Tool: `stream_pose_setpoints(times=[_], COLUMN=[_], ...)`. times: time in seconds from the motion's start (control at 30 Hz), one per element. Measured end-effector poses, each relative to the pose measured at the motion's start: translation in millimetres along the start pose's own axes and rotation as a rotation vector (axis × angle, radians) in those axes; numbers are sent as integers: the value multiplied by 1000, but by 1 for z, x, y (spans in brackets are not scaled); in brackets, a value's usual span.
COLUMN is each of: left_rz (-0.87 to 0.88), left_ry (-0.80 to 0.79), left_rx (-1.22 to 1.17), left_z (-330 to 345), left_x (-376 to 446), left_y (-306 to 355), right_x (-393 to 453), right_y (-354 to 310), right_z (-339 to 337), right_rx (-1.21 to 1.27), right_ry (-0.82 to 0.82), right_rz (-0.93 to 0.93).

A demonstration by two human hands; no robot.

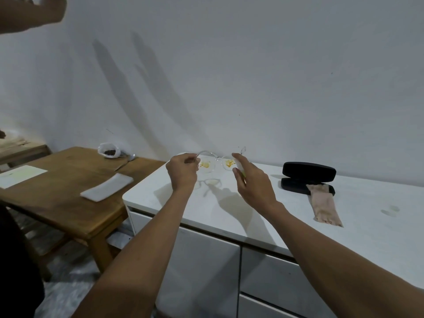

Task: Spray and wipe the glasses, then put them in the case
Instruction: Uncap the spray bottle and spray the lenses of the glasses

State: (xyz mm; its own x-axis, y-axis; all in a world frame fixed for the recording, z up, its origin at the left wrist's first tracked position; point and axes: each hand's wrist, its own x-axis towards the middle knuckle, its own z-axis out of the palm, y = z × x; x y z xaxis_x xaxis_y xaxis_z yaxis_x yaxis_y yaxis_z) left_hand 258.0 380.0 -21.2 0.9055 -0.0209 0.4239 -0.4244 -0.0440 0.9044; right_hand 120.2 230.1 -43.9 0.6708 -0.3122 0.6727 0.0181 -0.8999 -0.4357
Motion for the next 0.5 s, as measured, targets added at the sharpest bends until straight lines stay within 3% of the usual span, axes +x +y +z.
stream_pose_setpoints(times=[0.5], left_rz=[-10], left_ry=[7], left_rx=[-21], left_z=[-3], left_x=[2], left_y=[0], right_x=[7], right_y=[-6], right_z=[7], right_rx=[-31], right_ry=[72], right_rz=[24])
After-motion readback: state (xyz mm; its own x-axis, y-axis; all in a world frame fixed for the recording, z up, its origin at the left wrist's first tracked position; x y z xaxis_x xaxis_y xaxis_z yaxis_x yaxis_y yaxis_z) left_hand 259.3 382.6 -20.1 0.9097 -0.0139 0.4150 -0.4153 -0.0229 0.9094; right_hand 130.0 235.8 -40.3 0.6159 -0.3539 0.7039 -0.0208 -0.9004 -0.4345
